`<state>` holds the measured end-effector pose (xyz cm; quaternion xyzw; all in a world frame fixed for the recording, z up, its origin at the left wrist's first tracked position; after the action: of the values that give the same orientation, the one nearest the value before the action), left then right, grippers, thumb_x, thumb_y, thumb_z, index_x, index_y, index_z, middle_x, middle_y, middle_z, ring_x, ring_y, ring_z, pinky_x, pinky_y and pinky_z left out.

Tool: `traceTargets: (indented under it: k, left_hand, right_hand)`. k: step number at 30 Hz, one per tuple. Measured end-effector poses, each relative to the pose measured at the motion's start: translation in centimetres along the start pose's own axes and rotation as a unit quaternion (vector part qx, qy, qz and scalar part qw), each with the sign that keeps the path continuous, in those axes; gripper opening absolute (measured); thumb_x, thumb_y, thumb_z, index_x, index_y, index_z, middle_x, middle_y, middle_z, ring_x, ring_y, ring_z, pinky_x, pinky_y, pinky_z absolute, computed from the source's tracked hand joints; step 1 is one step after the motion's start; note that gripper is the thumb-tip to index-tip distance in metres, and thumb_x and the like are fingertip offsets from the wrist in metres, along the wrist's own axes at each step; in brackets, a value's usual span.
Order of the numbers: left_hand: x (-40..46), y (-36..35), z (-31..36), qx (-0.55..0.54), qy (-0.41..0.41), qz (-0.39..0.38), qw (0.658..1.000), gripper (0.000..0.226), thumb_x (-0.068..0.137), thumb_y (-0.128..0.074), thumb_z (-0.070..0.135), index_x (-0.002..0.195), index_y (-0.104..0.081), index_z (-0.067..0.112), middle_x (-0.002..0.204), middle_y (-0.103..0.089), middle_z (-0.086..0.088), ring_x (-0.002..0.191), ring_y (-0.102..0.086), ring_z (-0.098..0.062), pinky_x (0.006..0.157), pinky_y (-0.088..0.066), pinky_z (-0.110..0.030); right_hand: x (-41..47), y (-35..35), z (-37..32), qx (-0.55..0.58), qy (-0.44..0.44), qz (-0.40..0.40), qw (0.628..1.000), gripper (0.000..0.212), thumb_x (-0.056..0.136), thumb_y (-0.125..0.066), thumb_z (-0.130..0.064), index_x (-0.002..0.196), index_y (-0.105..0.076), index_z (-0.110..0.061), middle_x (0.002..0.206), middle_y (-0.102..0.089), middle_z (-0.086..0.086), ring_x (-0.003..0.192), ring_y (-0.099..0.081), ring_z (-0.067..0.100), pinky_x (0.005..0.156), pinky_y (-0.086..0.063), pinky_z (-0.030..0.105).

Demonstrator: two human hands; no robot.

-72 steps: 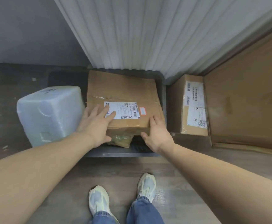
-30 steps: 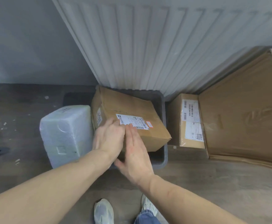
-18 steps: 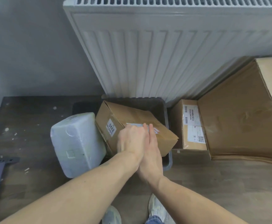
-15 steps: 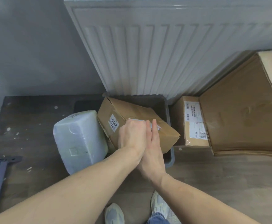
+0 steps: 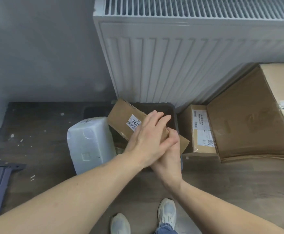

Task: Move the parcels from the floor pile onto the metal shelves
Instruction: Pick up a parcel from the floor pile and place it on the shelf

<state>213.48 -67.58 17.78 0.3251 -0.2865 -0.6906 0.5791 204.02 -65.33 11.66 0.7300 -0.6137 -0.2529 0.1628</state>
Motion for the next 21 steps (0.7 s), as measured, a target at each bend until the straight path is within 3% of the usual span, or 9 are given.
traceTargets:
  k: [2, 4, 6, 8, 10, 11, 13, 17, 21]
  left_hand:
    - [-0.8, 2.0, -1.6, 0.090, -0.030, -0.064, 0.993, 0.106, 0.078, -0.053, 0.077, 0.158, -0.005, 0.025, 0.165, -0.001, 0.005, 0.150, 0.013, -0.011, 0.123, -0.004, -0.044]
    - [-1.9, 4.4, -3.2, 0.209, -0.060, -0.120, 0.969, 0.137, 0.061, -0.054, 0.089, 0.154, 0.019, 0.020, 0.163, 0.020, 0.000, 0.145, 0.030, -0.018, 0.122, 0.007, -0.046]
    - [-3.1, 7.2, -3.6, 0.337, -0.099, -0.133, 0.927, 0.147, 0.055, -0.056, 0.090, 0.148, 0.033, 0.018, 0.159, 0.029, -0.007, 0.143, 0.035, -0.028, 0.120, 0.011, -0.052]
    - [-4.5, 10.2, -2.7, 0.382, -0.114, -0.131, 0.908, 0.147, 0.061, -0.066, 0.080, 0.145, 0.038, 0.020, 0.159, 0.028, -0.012, 0.143, 0.033, -0.034, 0.118, 0.011, -0.057]
    - [-5.9, 13.3, -0.6, 0.396, -0.122, -0.108, 0.904, 0.148, 0.060, -0.076, 0.070, 0.149, 0.031, 0.020, 0.163, 0.006, -0.020, 0.148, 0.014, -0.040, 0.117, 0.004, -0.061]
    - [-6.6, 14.4, 0.3, 0.397, -0.121, -0.099, 0.904, 0.149, 0.054, -0.080, 0.066, 0.154, 0.019, 0.016, 0.157, -0.020, -0.025, 0.148, -0.011, -0.043, 0.117, -0.004, -0.062]
    - [-8.0, 17.0, 2.2, 0.366, -0.123, -0.069, 0.920, 0.148, 0.043, -0.083, 0.055, 0.157, -0.002, 0.008, 0.126, -0.050, -0.018, 0.124, -0.050, -0.036, 0.114, -0.019, -0.056]
    - [-9.6, 22.0, 6.4, 0.351, -0.129, 0.007, 0.927, 0.145, 0.033, -0.081, 0.043, 0.156, -0.013, 0.005, 0.111, -0.049, -0.013, 0.103, -0.055, -0.031, 0.104, -0.044, -0.051]
    - [-11.2, 28.4, 10.8, 0.388, -0.098, 0.062, 0.914, 0.139, 0.033, -0.084, 0.049, 0.152, -0.026, 0.005, 0.108, -0.050, -0.015, 0.099, -0.052, -0.031, 0.093, -0.047, -0.046]
  right_hand:
    - [-0.1, 1.7, -2.1, -0.018, 0.059, -0.028, 0.998, 0.090, 0.064, -0.085, -0.040, 0.135, -0.033, -0.021, 0.129, -0.041, -0.006, 0.124, -0.045, 0.013, 0.101, -0.046, 0.037]
    - [-0.7, 3.4, -4.0, -0.052, 0.103, -0.051, 0.992, 0.094, 0.063, -0.082, -0.042, 0.137, -0.031, -0.015, 0.133, -0.039, -0.002, 0.127, -0.042, 0.015, 0.106, -0.042, 0.036]
    - [-1.5, 4.8, -6.2, -0.061, 0.141, -0.077, 0.985, 0.101, 0.065, -0.081, -0.043, 0.144, -0.025, -0.019, 0.143, -0.035, -0.002, 0.135, -0.038, 0.014, 0.110, -0.039, 0.036]
    - [-2.7, 6.6, -9.3, -0.072, 0.185, -0.098, 0.975, 0.108, 0.068, -0.080, -0.055, 0.148, -0.014, -0.031, 0.154, -0.021, -0.013, 0.145, -0.026, 0.009, 0.116, -0.031, 0.031]
    - [-3.7, 8.5, -12.4, -0.087, 0.231, -0.103, 0.963, 0.105, 0.069, -0.072, -0.069, 0.148, -0.011, -0.034, 0.156, -0.009, -0.024, 0.149, -0.014, 0.006, 0.118, -0.018, 0.018]
    - [-4.1, 9.2, -13.7, -0.092, 0.240, -0.107, 0.961, 0.105, 0.069, -0.072, -0.070, 0.147, -0.012, -0.032, 0.157, -0.007, -0.025, 0.150, -0.010, 0.007, 0.118, -0.014, 0.017]
    - [-4.4, 11.2, -16.9, -0.095, 0.263, -0.097, 0.955, 0.105, 0.070, -0.075, -0.066, 0.147, -0.016, -0.027, 0.160, -0.009, -0.018, 0.151, -0.010, 0.012, 0.119, -0.015, 0.022]
    - [-4.5, 15.0, -23.2, -0.132, 0.315, -0.094, 0.935, 0.110, 0.069, -0.077, -0.067, 0.146, -0.017, -0.015, 0.162, -0.011, 0.002, 0.149, -0.019, 0.019, 0.115, -0.030, 0.025]
    - [-5.1, 18.9, -30.2, -0.202, 0.352, -0.158, 0.900, 0.125, 0.058, -0.071, -0.083, 0.149, -0.011, -0.022, 0.163, -0.001, -0.012, 0.150, -0.006, 0.007, 0.120, -0.017, 0.022]
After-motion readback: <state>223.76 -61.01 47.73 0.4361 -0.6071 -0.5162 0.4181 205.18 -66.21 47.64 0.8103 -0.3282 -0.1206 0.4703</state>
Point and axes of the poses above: each hand's wrist, its own x-axis towards the middle knuckle, its own y-axis out of the back of the hand, z = x × y, the point moved 7 cm from there along x, towards the middle knuckle
